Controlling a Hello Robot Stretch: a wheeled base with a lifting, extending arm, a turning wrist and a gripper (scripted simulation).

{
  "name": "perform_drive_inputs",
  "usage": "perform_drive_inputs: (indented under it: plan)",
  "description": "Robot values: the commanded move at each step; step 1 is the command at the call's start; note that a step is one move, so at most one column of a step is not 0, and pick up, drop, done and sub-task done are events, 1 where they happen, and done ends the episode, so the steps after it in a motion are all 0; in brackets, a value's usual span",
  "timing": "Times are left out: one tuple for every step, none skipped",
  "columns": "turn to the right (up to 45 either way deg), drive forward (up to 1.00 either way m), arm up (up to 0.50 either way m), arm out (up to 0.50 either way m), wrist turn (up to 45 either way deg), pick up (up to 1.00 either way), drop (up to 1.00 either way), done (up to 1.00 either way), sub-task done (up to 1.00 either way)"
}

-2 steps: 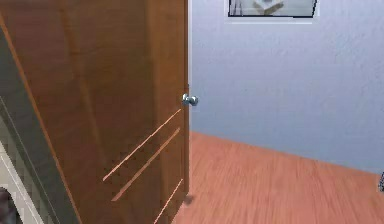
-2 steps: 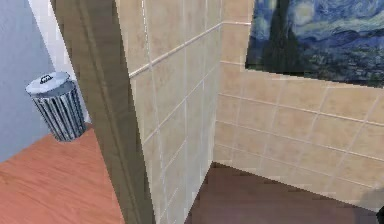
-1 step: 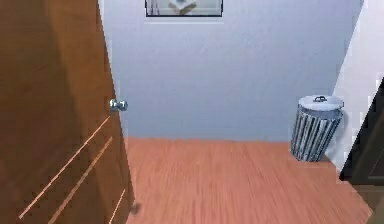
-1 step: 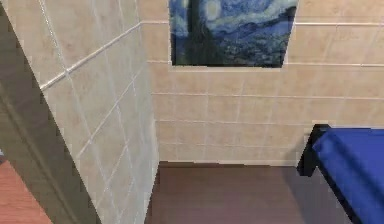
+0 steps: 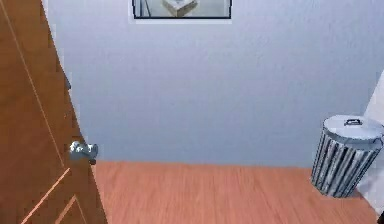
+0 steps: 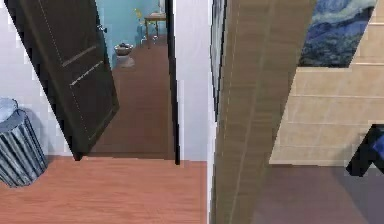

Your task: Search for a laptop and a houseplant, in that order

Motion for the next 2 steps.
perform_drive_inputs:
  plan:
    - [36.0,0.00,0.00,0.00,0.0,0.00,0.00,0.00,0.00]
    - [0.0,0.55,0.00,0.00,0.0,0.00,0.00,0.00,0.00]
